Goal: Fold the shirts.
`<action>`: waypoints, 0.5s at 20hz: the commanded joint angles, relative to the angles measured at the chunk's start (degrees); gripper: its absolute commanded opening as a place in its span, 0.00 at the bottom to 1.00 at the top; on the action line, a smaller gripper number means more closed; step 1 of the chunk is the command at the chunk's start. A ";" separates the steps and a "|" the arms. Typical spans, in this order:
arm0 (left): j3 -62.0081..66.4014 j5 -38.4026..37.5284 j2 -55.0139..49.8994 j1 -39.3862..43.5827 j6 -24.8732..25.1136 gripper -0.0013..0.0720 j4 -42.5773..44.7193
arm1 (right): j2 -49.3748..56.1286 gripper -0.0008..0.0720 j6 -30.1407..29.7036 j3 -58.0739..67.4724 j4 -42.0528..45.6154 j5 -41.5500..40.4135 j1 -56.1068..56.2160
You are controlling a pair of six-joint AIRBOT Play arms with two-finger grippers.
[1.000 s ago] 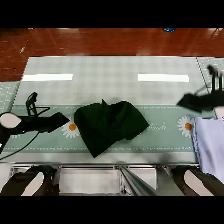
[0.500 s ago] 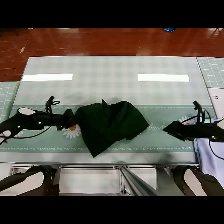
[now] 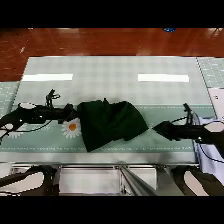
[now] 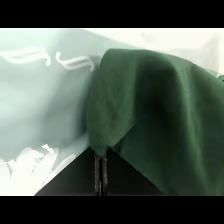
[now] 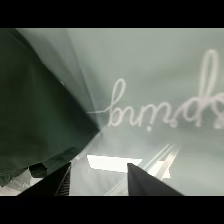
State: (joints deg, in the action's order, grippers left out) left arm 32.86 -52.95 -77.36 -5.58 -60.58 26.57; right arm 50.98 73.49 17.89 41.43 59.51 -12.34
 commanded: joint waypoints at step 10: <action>0.46 -1.03 -0.13 0.02 0.33 0.04 -0.28 | 25.22 0.45 -0.11 15.21 -8.17 -13.73 23.32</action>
State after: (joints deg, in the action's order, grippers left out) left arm 33.23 -54.00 -77.47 -5.58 -60.29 26.33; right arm 70.28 73.67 28.01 34.81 48.69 6.76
